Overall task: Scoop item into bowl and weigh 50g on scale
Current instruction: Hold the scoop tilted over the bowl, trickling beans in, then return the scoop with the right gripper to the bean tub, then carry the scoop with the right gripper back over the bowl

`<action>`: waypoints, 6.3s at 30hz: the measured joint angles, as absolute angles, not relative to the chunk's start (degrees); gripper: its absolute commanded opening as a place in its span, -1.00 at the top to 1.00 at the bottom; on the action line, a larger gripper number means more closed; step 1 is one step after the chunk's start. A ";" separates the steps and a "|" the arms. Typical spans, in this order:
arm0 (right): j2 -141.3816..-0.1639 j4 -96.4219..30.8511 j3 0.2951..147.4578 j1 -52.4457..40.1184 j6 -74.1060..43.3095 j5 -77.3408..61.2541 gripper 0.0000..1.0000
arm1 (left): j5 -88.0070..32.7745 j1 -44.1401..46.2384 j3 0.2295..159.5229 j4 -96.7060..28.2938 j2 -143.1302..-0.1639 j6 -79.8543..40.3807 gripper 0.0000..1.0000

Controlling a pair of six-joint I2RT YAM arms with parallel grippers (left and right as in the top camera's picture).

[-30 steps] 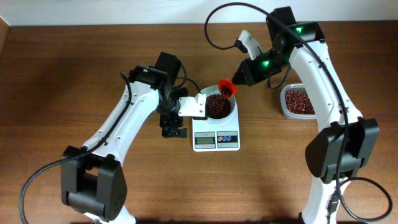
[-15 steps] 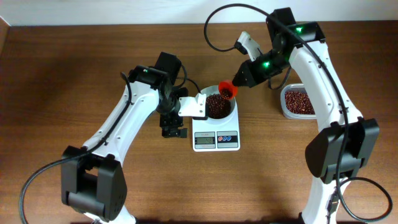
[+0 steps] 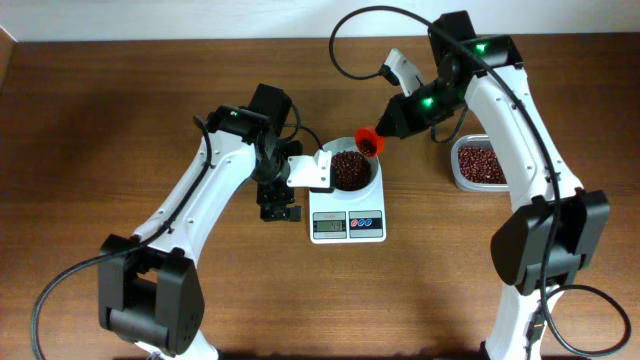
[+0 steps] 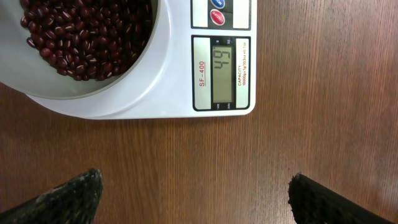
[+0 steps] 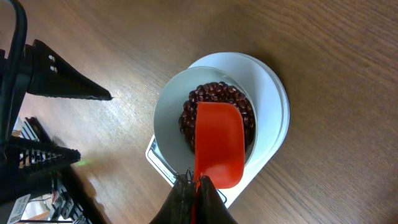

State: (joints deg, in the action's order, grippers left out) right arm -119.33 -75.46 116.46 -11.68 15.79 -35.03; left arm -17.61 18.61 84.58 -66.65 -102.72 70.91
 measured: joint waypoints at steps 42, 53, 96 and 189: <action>-119.33 -75.33 116.46 -11.68 17.21 -35.38 0.92 | -17.63 18.61 84.58 -66.65 -102.72 70.91 -0.97; -119.33 -75.16 116.46 -11.68 17.10 -35.35 0.92 | -17.61 18.61 84.58 -66.65 -102.72 70.94 -0.97; -119.33 -75.16 116.46 -7.35 12.53 -40.71 0.92 | -17.63 18.61 84.58 -66.65 -102.72 70.91 -0.97; -119.55 -74.87 118.98 -17.69 23.94 -23.88 0.92 | -17.61 18.61 84.58 -66.63 -102.72 70.94 -0.97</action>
